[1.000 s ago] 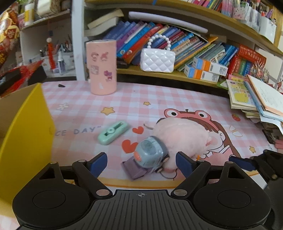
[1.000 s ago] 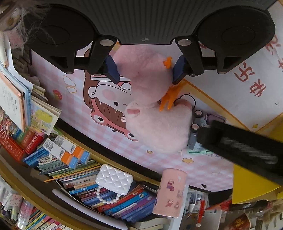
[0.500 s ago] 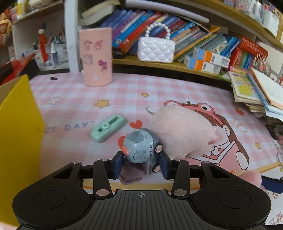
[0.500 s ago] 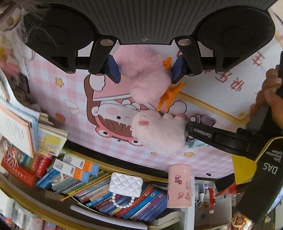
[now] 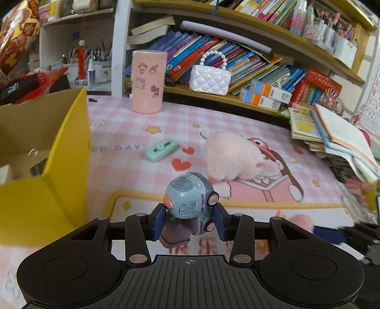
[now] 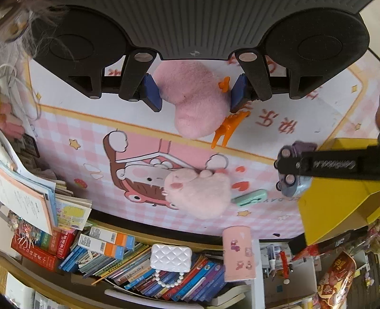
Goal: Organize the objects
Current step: 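Carry the grey robot and pink plush pig with both tools over the yellow box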
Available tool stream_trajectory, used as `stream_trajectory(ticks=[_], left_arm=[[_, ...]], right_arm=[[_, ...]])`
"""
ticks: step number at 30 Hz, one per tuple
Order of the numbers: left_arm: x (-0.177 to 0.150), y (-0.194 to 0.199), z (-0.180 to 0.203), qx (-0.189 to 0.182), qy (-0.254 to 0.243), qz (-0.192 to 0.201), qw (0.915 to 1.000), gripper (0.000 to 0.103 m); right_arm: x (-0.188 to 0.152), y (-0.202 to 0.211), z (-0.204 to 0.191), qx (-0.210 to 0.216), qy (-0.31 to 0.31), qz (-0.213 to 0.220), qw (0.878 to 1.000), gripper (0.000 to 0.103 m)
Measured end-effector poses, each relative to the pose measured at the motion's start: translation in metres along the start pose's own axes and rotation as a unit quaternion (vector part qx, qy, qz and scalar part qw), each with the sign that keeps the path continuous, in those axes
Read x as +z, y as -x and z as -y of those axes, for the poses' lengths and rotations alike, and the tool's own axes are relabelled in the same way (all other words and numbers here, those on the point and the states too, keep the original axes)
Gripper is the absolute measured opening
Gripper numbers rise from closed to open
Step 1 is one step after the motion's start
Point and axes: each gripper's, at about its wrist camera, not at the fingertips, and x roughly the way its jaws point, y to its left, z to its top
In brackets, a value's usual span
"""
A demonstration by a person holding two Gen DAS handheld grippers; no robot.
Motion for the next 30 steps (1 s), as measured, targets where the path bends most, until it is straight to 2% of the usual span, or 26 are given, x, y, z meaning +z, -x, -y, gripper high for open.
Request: stream_trajectory(ticks=[6,19,30], left_arm=[[-0.021,0.041,-0.019,-0.001,0.01,0.008,0.9999,0.041],[-0.071,0.107,-0.084,0.031,0.061,0.004,0.9976,0.041],[-0.1,0.162,-0.135,0.043,0.067,0.019,0.9966,0.041]], right_arm=[[-0.011,0.015,-0.027,0.012,0.007,-0.003,1.0,0.059],[-0.027,0.04,-0.116,0.047,0.065,0.0,0.997,0.059],[-0.045,0.064,-0.189,0.064,0.093,0.01,0.994,0.059]])
